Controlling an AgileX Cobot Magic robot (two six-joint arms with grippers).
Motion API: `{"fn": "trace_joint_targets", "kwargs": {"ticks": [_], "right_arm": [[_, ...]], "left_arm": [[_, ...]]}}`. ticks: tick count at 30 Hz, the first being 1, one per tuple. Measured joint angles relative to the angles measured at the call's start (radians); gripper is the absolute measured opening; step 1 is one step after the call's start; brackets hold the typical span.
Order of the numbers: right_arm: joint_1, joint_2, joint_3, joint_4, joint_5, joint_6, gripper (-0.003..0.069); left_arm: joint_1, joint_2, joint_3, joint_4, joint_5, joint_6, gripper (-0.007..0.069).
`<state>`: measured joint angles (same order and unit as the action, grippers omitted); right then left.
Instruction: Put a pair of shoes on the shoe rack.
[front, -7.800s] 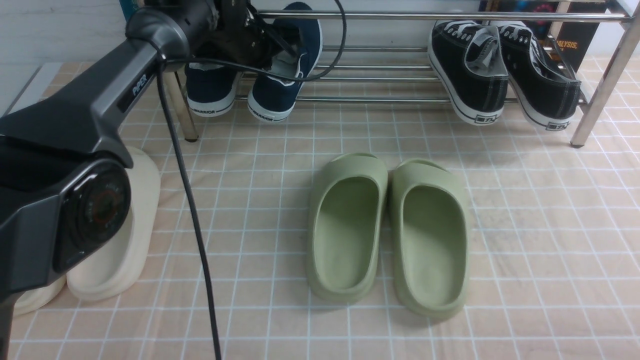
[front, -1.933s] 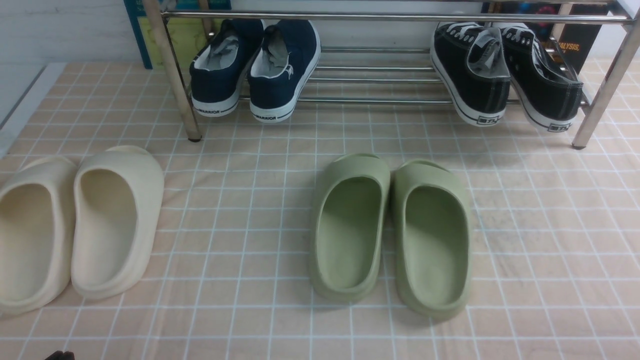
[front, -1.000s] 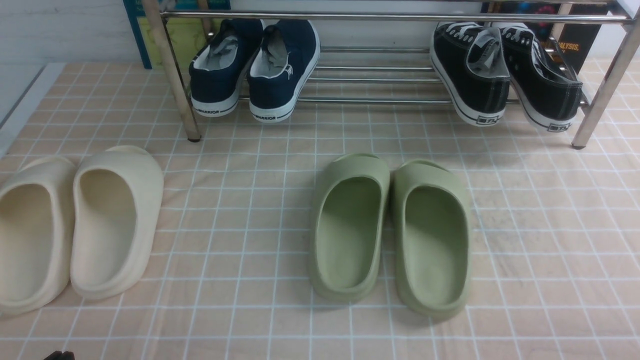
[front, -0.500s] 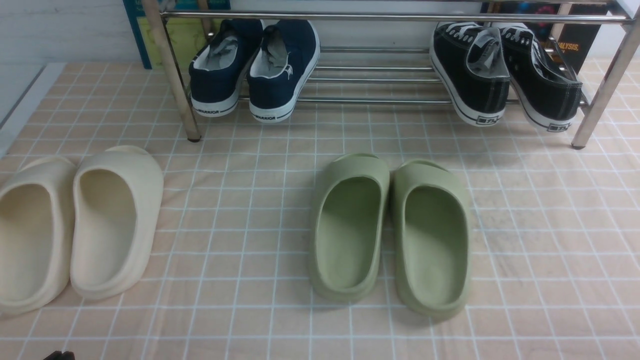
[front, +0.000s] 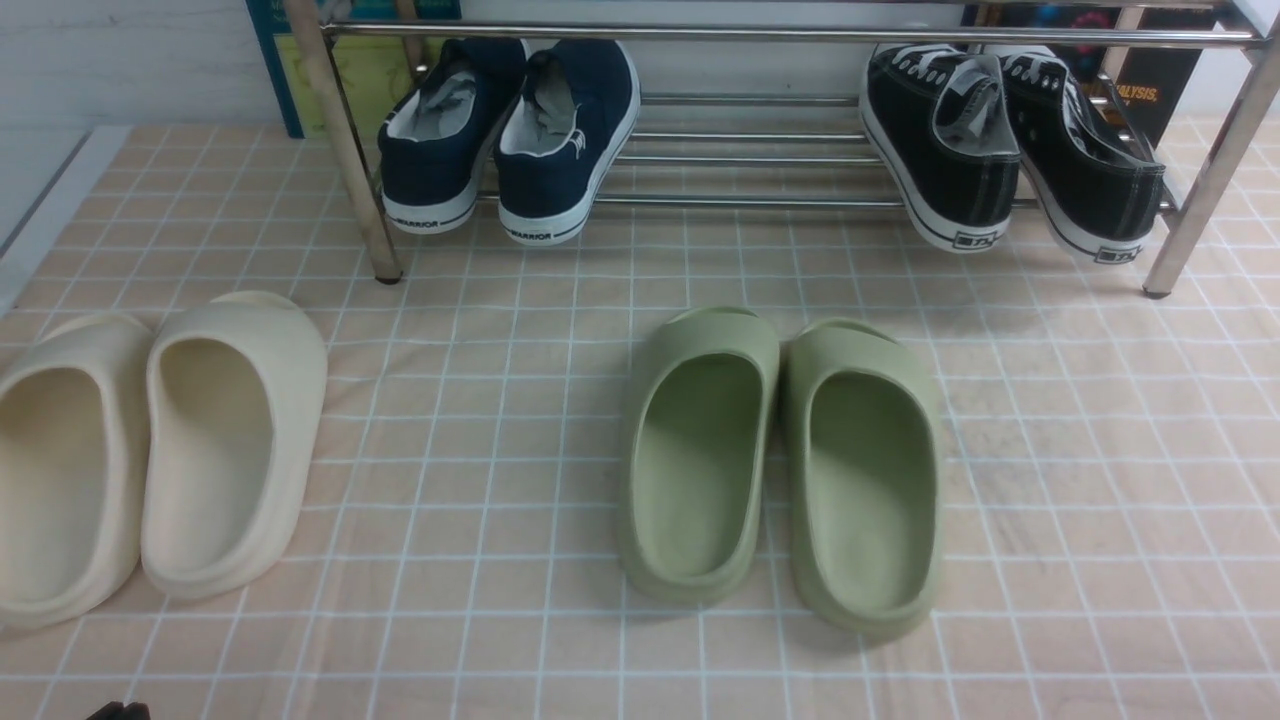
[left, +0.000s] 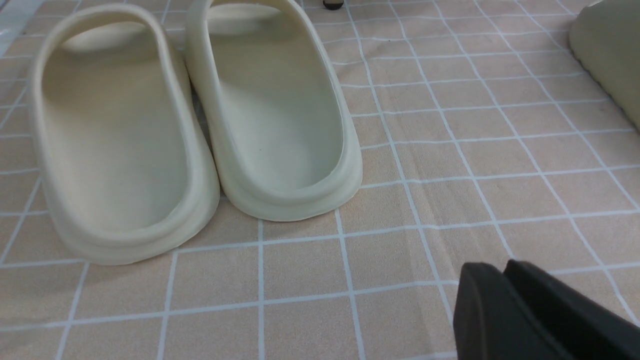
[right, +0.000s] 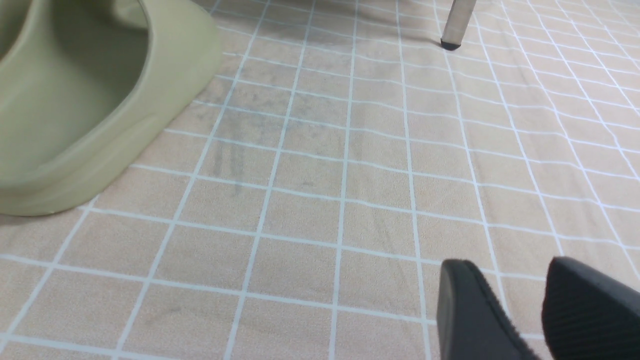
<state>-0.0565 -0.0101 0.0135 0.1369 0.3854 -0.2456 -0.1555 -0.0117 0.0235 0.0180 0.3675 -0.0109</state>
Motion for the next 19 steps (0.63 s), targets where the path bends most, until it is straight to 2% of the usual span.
{"fn": "trace_joint_targets", "kwargs": {"ticks": [19], "right_arm": [[0.0, 0.0, 0.0, 0.0, 0.0, 0.0, 0.0239]], "left_arm": [[0.0, 0.0, 0.0, 0.0, 0.0, 0.0, 0.0097]]}}
